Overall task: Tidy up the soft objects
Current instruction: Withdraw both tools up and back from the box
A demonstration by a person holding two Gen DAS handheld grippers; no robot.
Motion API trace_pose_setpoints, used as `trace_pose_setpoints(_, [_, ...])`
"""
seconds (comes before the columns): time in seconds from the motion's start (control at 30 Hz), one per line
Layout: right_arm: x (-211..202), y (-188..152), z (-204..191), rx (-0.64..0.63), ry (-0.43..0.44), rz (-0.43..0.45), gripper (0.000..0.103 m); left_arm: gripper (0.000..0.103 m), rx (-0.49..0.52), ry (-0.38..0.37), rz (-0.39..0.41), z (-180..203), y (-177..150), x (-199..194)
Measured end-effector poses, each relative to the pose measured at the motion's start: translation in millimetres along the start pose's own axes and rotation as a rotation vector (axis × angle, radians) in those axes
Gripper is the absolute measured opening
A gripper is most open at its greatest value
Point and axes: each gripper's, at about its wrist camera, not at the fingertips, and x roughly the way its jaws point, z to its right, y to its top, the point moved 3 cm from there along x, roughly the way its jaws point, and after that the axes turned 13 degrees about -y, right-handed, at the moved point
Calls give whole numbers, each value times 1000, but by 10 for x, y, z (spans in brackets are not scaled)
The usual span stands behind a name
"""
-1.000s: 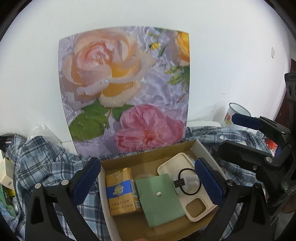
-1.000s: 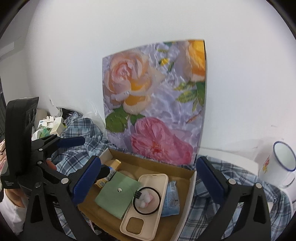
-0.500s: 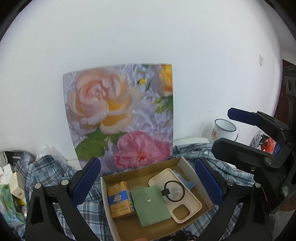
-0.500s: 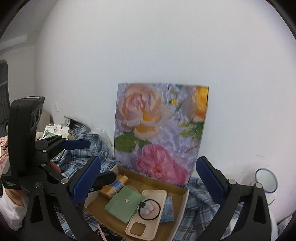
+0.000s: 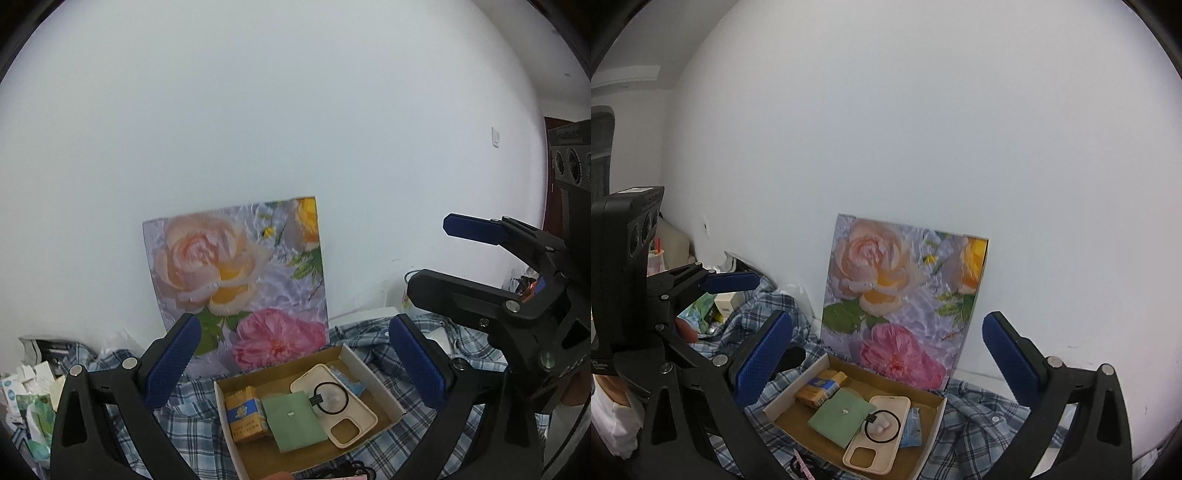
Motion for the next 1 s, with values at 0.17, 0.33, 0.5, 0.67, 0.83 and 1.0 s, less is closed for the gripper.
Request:
trace_pose_setpoints(0.17, [-203, 93, 22, -8, -14, 44, 103, 103, 18, -6, 35, 91, 85, -198])
trace_pose_setpoints(0.33, [-432, 172, 86, 27, -14, 71, 103, 103, -5, -14, 71, 159, 187, -407])
trace_pose_setpoints(0.5, [-623, 108, 45, 3, -25, 69, 103, 103, -10, -21, 102, 194, 186, -616])
trace_pose_setpoints(0.67, [-747, -53, -52, -22, -21, 58, 103, 103, -37, -63, 90, 201, 86, -712])
trace_pose_setpoints(0.83, [-794, -222, -152, -26, 5, 36, 103, 103, -12, -74, 44, 300, -132, -688])
trace_pose_setpoints(1.0, [-810, -372, -229, -30, 26, 18, 103, 103, -23, -69, 32, 338, -316, -693])
